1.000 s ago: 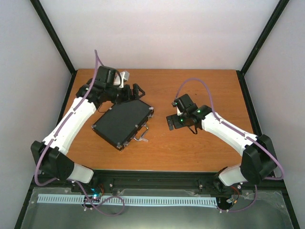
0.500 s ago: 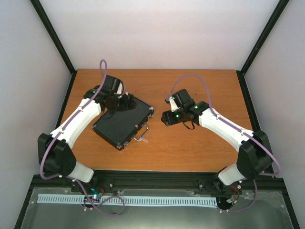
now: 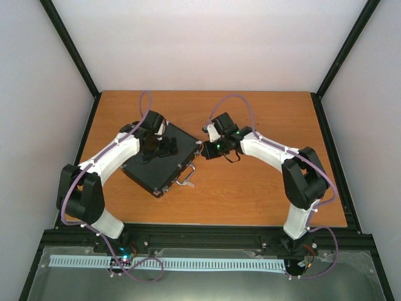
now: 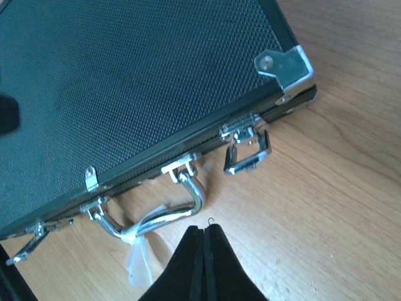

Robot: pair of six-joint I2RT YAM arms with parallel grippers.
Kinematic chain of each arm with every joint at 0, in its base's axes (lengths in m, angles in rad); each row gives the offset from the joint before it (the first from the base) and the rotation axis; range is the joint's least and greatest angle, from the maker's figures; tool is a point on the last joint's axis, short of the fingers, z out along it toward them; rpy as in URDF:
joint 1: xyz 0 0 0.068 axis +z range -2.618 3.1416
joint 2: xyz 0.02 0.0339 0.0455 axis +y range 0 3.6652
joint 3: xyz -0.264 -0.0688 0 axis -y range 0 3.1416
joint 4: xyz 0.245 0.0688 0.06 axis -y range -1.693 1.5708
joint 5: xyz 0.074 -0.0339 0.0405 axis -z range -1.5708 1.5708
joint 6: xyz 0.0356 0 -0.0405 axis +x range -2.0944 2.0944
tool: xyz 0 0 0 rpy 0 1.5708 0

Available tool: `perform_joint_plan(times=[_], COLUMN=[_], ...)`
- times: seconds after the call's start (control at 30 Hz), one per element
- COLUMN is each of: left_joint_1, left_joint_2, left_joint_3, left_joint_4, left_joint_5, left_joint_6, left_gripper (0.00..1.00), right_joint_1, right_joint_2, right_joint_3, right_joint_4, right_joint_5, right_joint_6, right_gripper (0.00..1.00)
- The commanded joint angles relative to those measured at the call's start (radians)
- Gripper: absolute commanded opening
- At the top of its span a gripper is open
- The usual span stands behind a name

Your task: Pack up texas hold em set

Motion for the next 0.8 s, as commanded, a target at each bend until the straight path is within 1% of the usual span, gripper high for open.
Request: perform_joint_plan(times=[0.0, 0.23, 0.57, 0.77], left_joint_1=[0.007, 0.007, 0.007, 0.007], left_joint_2=[0.024, 0.033, 0.024, 0.012], left_joint_3=[-0.038, -0.108, -0.156, -0.165], left_joint_4=[0.052, 0.079, 0.084, 0.084], left_joint_5=[-0.009, -0.014, -0.017, -0.019], left_joint_6=[0.017, 0.015, 0.015, 0.015], left_gripper=[1.0, 1.0, 1.0, 1.0], right_joint_1=[-0.011, -0.017, -0.019, -0.019], right_joint_2=[0.029, 0.065, 0.157, 0.136], right_joint_3=[0.052, 0.06, 0.099, 0.087], right_joint_4=[0.065, 0.113, 0.1, 0.106], right_joint_5=[-0.015, -0.011, 0.025, 0.022], right_joint_6=[0.021, 0.043, 0.055, 0.053], right_gripper=[0.03, 0.03, 0.03, 0.03])
